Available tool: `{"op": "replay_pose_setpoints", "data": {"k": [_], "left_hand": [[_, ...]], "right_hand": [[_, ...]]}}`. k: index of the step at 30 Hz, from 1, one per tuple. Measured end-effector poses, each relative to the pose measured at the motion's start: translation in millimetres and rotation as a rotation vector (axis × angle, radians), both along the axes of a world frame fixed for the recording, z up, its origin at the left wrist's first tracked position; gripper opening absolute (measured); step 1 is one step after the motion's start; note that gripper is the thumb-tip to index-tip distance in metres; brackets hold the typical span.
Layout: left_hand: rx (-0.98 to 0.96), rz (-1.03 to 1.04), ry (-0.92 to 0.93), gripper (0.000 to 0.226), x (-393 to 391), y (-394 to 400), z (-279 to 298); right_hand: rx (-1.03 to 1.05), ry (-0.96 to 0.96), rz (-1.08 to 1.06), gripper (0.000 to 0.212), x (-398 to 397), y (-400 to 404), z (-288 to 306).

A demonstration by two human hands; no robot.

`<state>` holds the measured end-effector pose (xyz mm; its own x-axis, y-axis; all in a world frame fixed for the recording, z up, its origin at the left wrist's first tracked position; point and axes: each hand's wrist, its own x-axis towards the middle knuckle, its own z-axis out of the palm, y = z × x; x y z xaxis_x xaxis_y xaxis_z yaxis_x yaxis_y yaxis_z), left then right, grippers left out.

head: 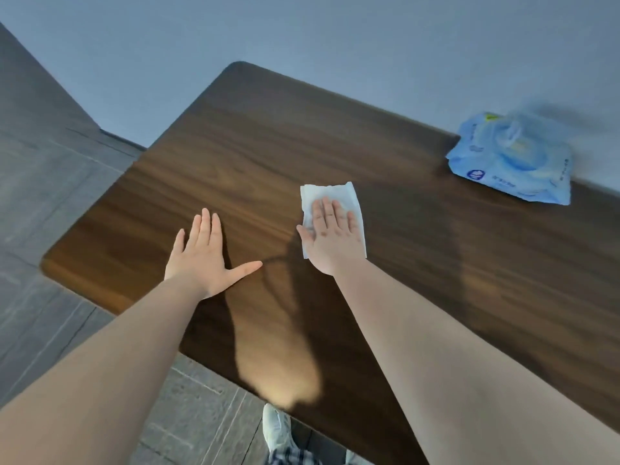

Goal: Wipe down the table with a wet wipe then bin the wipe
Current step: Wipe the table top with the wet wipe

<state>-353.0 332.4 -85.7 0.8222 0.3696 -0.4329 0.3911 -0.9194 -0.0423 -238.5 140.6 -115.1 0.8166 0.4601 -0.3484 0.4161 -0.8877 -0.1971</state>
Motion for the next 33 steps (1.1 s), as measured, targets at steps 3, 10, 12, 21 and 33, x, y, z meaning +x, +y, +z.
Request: {"op": "replay_pose_setpoints", "data": {"k": [3, 10, 12, 21, 33], "left_hand": [[-0.034, 0.045, -0.003, 0.124, -12.7, 29.2, -7.6], [-0.122, 0.05, -0.077, 0.122, -9.7, 38.9, -15.9], [-0.127, 0.048, -0.081, 0.121, -8.5, 40.1, -16.6], [-0.14, 0.053, -0.079, 0.12, -9.5, 38.8, -18.2], [0.047, -0.124, 0.058, 0.114, -7.1, 31.5, -4.9]], "right_hand": [[0.005, -0.012, 0.09, 0.064, 4.0, 55.8, -1.9], [0.004, -0.03, 0.228, 0.064, 22.6, 156.1, -3.3], [0.022, -0.031, 0.261, 0.064, 25.5, 178.7, -3.2], [0.048, -0.066, 0.357, 0.063, 29.9, 211.9, -7.5], [0.014, -0.005, 0.144, 0.066, 25.1, 65.7, -4.6]]}}
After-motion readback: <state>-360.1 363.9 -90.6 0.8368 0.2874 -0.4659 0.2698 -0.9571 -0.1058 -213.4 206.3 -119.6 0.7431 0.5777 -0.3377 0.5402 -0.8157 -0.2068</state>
